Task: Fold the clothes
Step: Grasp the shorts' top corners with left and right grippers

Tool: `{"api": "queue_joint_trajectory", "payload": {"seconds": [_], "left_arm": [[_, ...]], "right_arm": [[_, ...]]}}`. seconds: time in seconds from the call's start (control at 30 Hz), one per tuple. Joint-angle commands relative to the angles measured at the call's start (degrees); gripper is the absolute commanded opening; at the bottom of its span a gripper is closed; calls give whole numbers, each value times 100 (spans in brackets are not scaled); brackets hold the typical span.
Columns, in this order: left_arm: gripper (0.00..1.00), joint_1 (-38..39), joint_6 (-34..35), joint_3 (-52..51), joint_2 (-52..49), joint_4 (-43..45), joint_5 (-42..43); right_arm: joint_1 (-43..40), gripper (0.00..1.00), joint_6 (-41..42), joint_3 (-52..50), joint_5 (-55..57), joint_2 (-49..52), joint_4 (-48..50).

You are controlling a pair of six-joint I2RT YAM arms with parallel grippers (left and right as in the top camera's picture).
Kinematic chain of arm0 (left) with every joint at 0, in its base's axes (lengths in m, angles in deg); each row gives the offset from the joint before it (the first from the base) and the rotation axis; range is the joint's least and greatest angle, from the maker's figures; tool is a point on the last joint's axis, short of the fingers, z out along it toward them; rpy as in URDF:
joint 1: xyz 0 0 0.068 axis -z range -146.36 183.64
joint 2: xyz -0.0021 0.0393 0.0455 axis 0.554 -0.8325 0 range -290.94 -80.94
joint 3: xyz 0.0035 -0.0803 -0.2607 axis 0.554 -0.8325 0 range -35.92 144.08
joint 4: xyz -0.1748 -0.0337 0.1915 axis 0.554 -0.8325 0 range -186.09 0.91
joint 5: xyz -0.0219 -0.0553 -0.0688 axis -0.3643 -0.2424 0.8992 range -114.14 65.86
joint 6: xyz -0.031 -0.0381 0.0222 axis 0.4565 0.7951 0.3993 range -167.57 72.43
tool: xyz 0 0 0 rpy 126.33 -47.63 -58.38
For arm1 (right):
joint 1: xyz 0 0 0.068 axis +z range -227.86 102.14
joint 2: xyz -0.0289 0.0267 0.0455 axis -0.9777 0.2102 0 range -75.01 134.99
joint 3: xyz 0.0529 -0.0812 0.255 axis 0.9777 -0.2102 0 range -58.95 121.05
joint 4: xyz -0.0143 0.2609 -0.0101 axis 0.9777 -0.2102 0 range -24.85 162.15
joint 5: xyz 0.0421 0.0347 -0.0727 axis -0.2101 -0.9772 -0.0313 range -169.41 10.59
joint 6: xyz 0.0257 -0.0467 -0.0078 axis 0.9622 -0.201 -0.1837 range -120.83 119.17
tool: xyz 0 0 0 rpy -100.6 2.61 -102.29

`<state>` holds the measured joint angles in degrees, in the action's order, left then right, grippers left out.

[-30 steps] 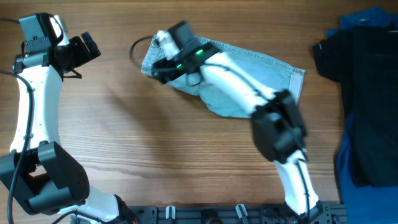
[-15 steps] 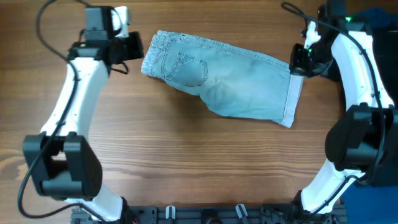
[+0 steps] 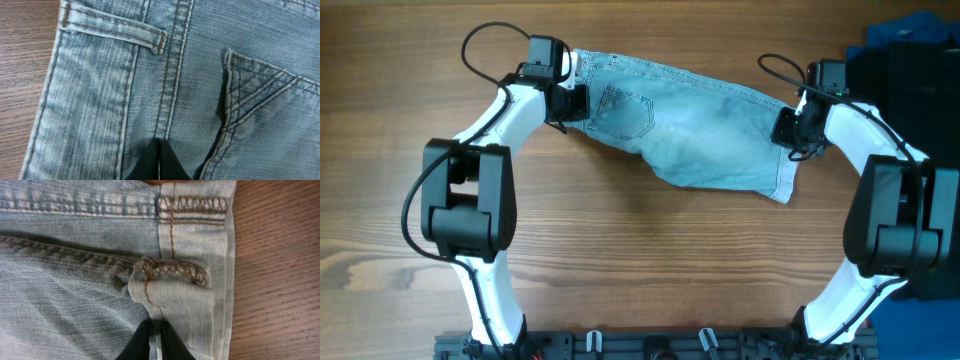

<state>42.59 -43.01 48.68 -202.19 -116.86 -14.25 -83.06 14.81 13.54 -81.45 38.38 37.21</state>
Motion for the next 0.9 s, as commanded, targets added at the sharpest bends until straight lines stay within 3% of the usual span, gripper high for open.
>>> {"api": "queue_joint_trajectory", "payload": {"seconds": [0.0, 0.4, 0.6, 0.73, 0.83, 0.87], "left_arm": [[4, -13, -136, 48, -374, -201, -409], [4, -26, 4, 48, -372, -1357, -527], [4, -26, 374, 48, -354, -1749, -413], [4, -26, 387, 50, 42, -1832, -140], [4, -26, 385, 50, 601, -1626, -164], [4, -28, 385, 50, 820, -1453, -164]], "right_arm": [[-4, 5, 85, -326, 758, 153, 466], [-9, 4, -66, -361, 984, 164, 1709], [-13, 4, -74, -361, 957, 831, 2695], [-13, 4, -566, -177, 730, 962, 3425], [-13, 13, -688, 310, 404, 894, 3174], [-13, 22, -686, 575, 337, 789, 2870]]}}
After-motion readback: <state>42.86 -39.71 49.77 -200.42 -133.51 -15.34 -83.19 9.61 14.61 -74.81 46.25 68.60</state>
